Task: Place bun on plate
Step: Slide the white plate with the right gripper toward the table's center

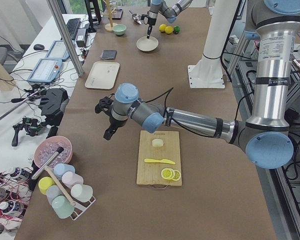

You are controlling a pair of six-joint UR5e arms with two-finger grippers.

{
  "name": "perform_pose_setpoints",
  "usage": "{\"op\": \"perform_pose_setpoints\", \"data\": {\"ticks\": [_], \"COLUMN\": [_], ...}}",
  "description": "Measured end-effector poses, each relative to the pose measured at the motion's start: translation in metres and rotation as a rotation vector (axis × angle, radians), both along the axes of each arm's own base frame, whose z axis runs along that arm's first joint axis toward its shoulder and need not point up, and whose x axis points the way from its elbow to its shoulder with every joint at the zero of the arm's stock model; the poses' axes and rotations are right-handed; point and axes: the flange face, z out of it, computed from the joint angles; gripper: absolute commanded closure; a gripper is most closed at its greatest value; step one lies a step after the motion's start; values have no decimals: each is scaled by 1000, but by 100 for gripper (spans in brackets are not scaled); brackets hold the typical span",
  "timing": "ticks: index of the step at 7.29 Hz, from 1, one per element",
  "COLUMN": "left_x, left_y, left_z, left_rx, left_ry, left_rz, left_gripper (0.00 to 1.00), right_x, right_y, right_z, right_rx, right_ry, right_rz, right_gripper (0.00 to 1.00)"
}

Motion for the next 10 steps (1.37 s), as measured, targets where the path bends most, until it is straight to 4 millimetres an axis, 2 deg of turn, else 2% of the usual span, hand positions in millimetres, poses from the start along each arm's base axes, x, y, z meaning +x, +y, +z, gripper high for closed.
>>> {"op": "perform_pose_setpoints", "data": {"ticks": [2, 3, 5, 6, 7, 8, 9, 10], "left_x": [2, 2, 3, 3, 4, 5, 6, 7], "left_y": [1, 1, 2, 2, 2, 2, 2, 3], "left_z": [0, 0, 0, 1, 1, 1, 1, 0], "left_rx": [-19, -25, -31, -33, -35, -36, -37, -39], "left_ry": [20, 31, 38, 39, 39, 40, 45, 55], "left_rz": [-4, 2, 6, 6, 8, 9, 14, 23], "left_gripper": [2, 2, 2, 2, 2, 2, 2, 2], "right_x": [-40, -74, -152, -191, -227, -253, -273, -289], "right_y": [-14, -19, -13, 0, 21, 43, 63, 78], "right_z": [-48, -81, -163, -203, -237, -259, -272, -284], "right_rx": [-47, -70, -117, -119, -97, -75, -56, -42], "right_ry": [-74, -90, -108, -130, -156, -171, -172, -166], "right_rz": [54, 89, 162, 192, 204, 206, 208, 210], "right_gripper": [100, 100, 100, 100, 100, 100, 100, 27]}}
